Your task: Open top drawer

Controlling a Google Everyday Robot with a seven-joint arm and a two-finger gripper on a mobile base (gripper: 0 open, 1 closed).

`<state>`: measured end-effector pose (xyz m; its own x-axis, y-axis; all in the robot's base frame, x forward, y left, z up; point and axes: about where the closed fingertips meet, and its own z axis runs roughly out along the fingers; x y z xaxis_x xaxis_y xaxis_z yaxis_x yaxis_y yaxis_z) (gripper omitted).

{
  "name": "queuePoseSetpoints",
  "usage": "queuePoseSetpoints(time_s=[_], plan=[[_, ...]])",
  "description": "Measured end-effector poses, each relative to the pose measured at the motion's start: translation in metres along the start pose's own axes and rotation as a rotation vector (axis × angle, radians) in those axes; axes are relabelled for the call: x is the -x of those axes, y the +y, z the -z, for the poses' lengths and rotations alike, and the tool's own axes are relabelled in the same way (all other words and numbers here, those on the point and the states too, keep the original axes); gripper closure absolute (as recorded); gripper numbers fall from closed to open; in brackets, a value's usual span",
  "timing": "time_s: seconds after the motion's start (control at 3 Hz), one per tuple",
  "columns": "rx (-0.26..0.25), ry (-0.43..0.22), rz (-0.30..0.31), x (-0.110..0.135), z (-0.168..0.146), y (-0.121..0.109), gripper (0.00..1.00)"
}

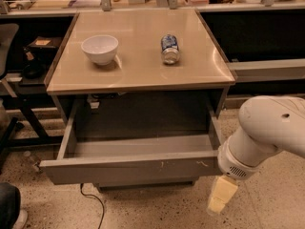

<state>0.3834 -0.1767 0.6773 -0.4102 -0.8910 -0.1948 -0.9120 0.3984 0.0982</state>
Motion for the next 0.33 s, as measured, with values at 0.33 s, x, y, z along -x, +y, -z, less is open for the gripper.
queuePoseSetpoints(time_s=[0.33], plan=[[0.009, -0.017, -0.036, -0.0118, 0.0043, 0.0099, 0.00]])
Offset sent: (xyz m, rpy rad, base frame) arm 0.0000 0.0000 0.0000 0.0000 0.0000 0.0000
